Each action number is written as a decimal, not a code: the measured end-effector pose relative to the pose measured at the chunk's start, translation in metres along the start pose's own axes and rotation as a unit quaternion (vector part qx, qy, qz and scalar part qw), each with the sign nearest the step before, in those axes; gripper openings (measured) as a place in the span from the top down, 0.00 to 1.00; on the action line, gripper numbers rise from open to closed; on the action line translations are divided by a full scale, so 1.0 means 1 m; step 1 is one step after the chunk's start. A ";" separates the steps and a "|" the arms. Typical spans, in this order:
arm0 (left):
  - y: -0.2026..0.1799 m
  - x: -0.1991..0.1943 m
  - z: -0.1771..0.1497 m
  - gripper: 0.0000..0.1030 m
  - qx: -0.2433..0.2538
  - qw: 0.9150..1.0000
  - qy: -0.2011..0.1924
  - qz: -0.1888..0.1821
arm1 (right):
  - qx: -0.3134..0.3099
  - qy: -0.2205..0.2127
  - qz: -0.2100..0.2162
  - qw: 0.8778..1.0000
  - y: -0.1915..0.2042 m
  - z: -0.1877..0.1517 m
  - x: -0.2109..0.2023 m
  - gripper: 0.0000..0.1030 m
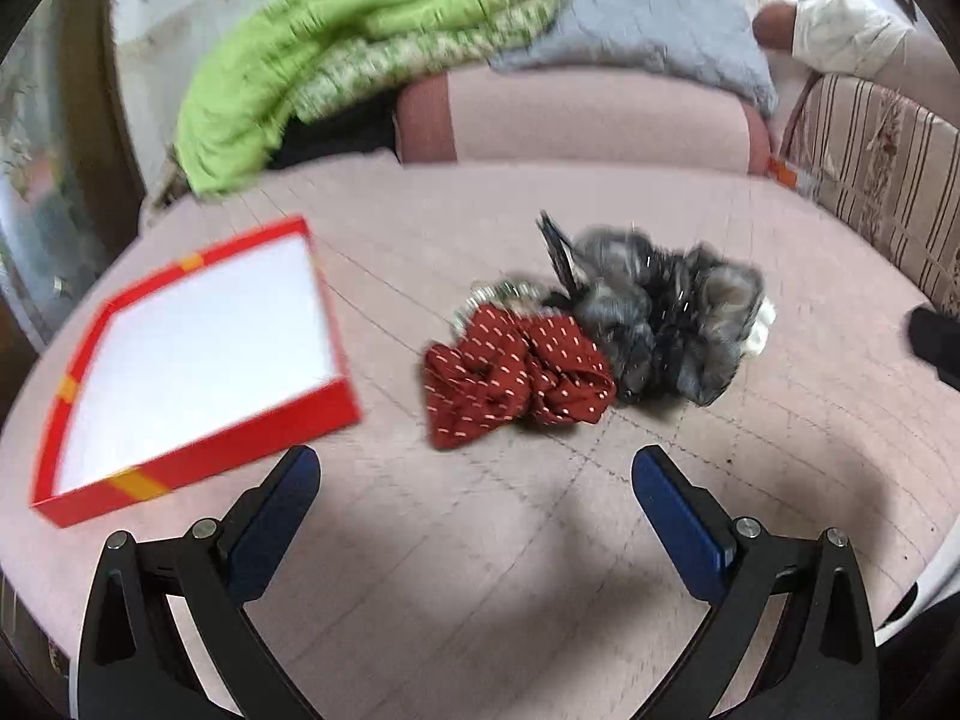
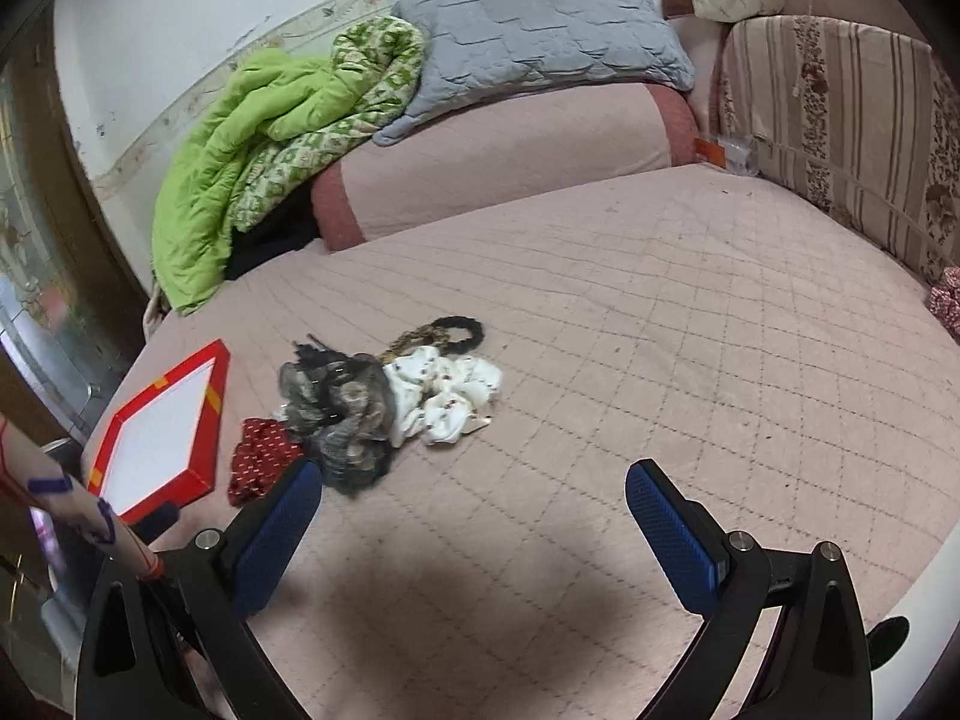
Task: Organize jewelry
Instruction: 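Move both grippers toward the pile of scrunchies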
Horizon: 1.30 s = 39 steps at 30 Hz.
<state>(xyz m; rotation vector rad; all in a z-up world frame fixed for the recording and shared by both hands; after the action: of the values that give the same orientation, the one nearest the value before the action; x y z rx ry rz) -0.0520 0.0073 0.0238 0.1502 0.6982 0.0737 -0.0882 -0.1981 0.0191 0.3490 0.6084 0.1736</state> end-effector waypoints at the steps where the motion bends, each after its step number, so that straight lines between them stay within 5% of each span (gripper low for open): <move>1: 0.004 -0.006 0.000 0.00 -0.002 1.000 -0.008 0.002 | -0.007 0.000 -0.001 1.000 0.003 -0.001 0.000 0.00; 14: 0.034 -0.035 0.000 0.00 -0.030 0.999 -0.032 0.024 | -0.065 -0.007 0.016 0.998 0.043 -0.011 -0.004 0.00; 39: 0.037 -0.036 0.000 0.00 -0.041 0.998 -0.030 0.038 | -0.063 -0.006 0.013 0.998 0.040 -0.010 -0.006 0.00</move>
<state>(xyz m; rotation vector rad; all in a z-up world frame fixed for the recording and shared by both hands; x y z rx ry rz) -0.0803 0.0394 0.0525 0.1006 0.6276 0.1689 -0.1010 -0.1595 0.0290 0.2360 0.5778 0.2346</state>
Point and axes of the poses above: each gripper's, at about its wrist camera, not at the fingertips, and x roughly the way its jaws point, y to its left, z to its top, the point moved 5 cm from there along x, roughly the way its jaws point, and after that the axes turned 9 degrees about z, right-handed, at the moved point
